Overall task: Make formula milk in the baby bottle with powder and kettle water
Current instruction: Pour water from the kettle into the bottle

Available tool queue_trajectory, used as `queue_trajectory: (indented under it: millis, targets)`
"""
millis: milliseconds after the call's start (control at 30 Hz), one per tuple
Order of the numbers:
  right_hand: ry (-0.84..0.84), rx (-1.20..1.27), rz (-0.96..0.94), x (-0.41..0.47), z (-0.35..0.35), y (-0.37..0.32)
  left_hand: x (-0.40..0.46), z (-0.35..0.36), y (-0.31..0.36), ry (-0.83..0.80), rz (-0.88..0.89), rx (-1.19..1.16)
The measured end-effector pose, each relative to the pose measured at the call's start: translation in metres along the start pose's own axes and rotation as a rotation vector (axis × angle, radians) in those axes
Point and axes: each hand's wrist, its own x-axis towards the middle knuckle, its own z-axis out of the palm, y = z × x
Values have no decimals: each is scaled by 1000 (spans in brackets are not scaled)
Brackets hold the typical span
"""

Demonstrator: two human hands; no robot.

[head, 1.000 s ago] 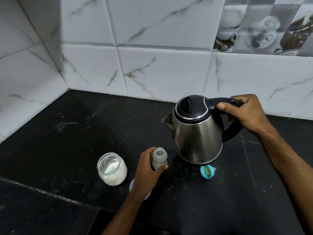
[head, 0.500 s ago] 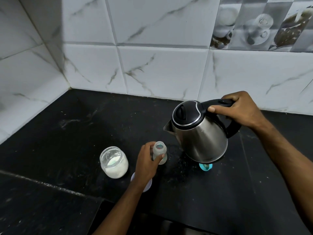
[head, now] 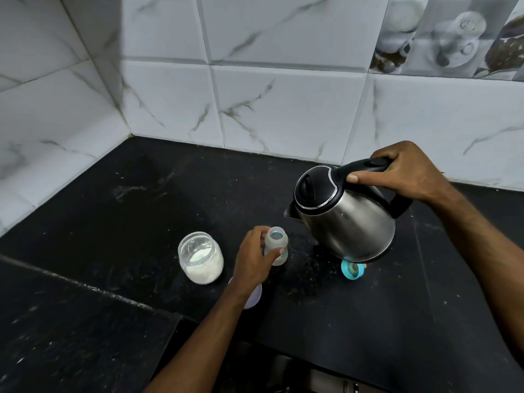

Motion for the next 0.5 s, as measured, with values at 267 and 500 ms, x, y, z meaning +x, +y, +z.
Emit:
queue_trajectory:
  millis: [267,500]
  targets:
    - [-38,-65,-9,6,3,-1,1,-1,0,-4,8,10]
    - [-73,-93,-36,10,4,-6,2,-2,-1,-16,-6,8]
